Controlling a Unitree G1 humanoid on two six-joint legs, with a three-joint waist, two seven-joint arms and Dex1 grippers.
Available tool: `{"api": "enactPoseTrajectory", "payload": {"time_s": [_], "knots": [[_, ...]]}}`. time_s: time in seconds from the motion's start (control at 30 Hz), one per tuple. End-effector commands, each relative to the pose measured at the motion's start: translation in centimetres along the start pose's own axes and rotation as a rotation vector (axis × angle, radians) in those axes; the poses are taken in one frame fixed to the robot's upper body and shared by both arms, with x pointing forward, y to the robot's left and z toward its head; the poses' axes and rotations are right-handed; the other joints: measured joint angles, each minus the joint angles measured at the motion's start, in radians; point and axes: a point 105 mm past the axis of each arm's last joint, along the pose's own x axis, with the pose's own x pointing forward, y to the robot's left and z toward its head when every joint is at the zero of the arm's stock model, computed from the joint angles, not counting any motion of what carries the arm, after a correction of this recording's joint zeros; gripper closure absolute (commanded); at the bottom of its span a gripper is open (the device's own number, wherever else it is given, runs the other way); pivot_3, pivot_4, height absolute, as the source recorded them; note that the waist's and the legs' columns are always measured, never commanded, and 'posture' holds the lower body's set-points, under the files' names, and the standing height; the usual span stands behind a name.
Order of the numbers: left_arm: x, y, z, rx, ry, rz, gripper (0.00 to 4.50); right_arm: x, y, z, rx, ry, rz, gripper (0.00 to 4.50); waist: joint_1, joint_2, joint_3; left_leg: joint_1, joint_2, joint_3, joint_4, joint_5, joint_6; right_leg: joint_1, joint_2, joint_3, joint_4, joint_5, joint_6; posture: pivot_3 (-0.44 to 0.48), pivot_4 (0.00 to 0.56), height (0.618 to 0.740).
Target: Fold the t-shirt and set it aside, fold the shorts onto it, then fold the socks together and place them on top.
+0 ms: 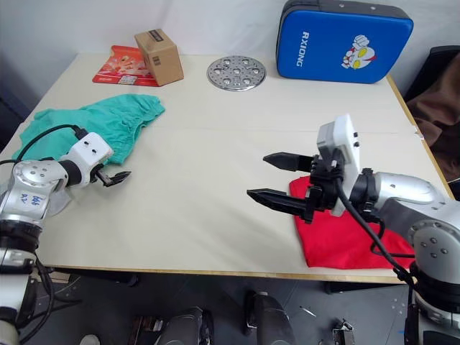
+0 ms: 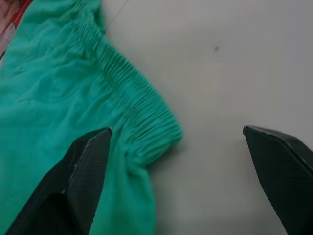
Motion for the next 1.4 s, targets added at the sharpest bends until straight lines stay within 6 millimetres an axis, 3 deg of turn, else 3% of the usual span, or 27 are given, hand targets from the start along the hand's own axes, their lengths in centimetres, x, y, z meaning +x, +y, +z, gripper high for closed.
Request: {"api": "enactPoseTrajectory", "payload": {"time_s": [0.03,0.1,0.2,0.47,0.6,0.77,0.83,0.9,1.07,1.2,1.27,1.4], "knots": [[0.8,1.2,0.0,-0.002,0.002,0.044,0.0,0.1,-0.1,0.3,-0.01,-0.035,-0.02,0.06,0.0,0.0,0.0,-0.001,0.0,0.001,0.0,-0.001,0.001,0.0,0.0,0.0,0.0,0.0,0.0,0.0,0.15,0.74],[1.3,1.5,-0.2,-0.003,0.019,0.061,0.0,0.2,-0.2,0.2,0.001,-0.043,-0.032,0.06,0.001,0.0,0.0,-0.001,0.0,0.001,0.002,-0.001,0.001,0.0,0.0,-0.001,0.002,0.0,0.001,0.0,0.15,0.74],[1.5,2.1,-0.8,-0.039,0.048,0.091,0.56,0.3,-0.2,0.0,0.011,-0.049,-0.048,0.0,0.0,0.0,0.0,-0.001,0.0,0.002,0.004,-0.002,0.001,0.0,0.0,-0.001,0.002,0.0,0.001,0.0,0.15,0.74],[1.1,3.2,-2.5,-0.224,0.092,0.147,3.13,-0.8,0.1,0.1,-0.031,-0.014,-0.089,0.0,-0.015,-0.001,0.0,0.002,0.001,0.002,0.008,0.0,-0.003,0.0,0.001,0.001,0.01,0.0,0.001,0.0,0.15,0.74],[1.8,2.8,-0.9,-0.583,-0.044,0.124,4.39,-1.2,0.2,-0.1,-0.05,0.004,-0.104,0.0,-0.012,-0.001,0.0,0.002,0.001,0.002,0.008,0.0,-0.004,0.0,0.001,0.001,0.01,0.0,0.0,0.0,0.15,0.74],[2.3,2.6,2.4,-0.727,-0.176,0.052,4.45,-1.3,0.5,-0.3,-0.048,0.008,-0.107,0.0,-0.006,-0.001,0.0,0.001,0.001,0.002,0.011,0.0,-0.003,0.0,0.001,0.001,0.01,0.0,0.0,0.0,0.15,0.74],[2.8,0.8,6.7,-0.697,-0.286,-0.098,4.45,-1.4,0.7,-0.5,-0.05,0.025,-0.102,0.0,-0.005,-0.001,0.0,0.001,0.001,0.002,0.011,0.0,-0.004,0.0,0.001,0.001,0.01,0.0,0.0,0.0,0.15,0.74],[2.4,-2.5,11.1,-0.651,-0.381,-0.289,4.45,-1.5,0.8,-0.6,-0.049,0.032,-0.102,0.0,0.0,-0.001,0.0,0.001,0.001,0.002,0.011,0.0,-0.004,0.0,0.001,0.001,0.011,0.0,0.0,0.0,0.15,0.74],[-2.0,-12.2,19.0,-0.466,-0.546,-0.757,4.45,-1.5,0.8,-0.8,-0.044,0.045,-0.096,0.0,-0.005,-0.001,0.0,0.001,0.001,0.002,0.013,0.0,-0.004,0.001,0.001,0.003,0.015,0.0,0.0,0.0,0.15,0.74],[-4.8,-17.8,19.9,-0.366,-0.505,-1.035,4.45,-1.4,1.1,-1.2,-0.041,0.063,-0.085,0.0,-0.016,-0.001,0.0,0.003,0.001,0.003,0.012,0.001,-0.007,0.001,0.002,0.007,0.015,-0.001,0.0,0.0,0.15,0.74],[-4.8,-19.8,19.4,-0.332,-0.456,-1.093,4.45,-1.4,1.1,-1.5,-0.041,0.075,-0.088,0.0,-0.022,0.0,0.0,0.003,0.0,0.003,0.01,0.003,-0.01,0.003,0.003,0.008,0.016,-0.002,-0.002,0.0,0.15,0.74],[-3.3,-21.4,18.6,-0.349,-0.371,-1.075,4.45,-1.5,1.1,-2.3,-0.048,0.106,-0.102,0.0,-0.031,0.0,0.0,0.004,0.0,0.0,0.009,0.006,-0.012,0.004,0.003,0.007,0.017,-0.005,0.003,0.0,0.15,0.74]]}}
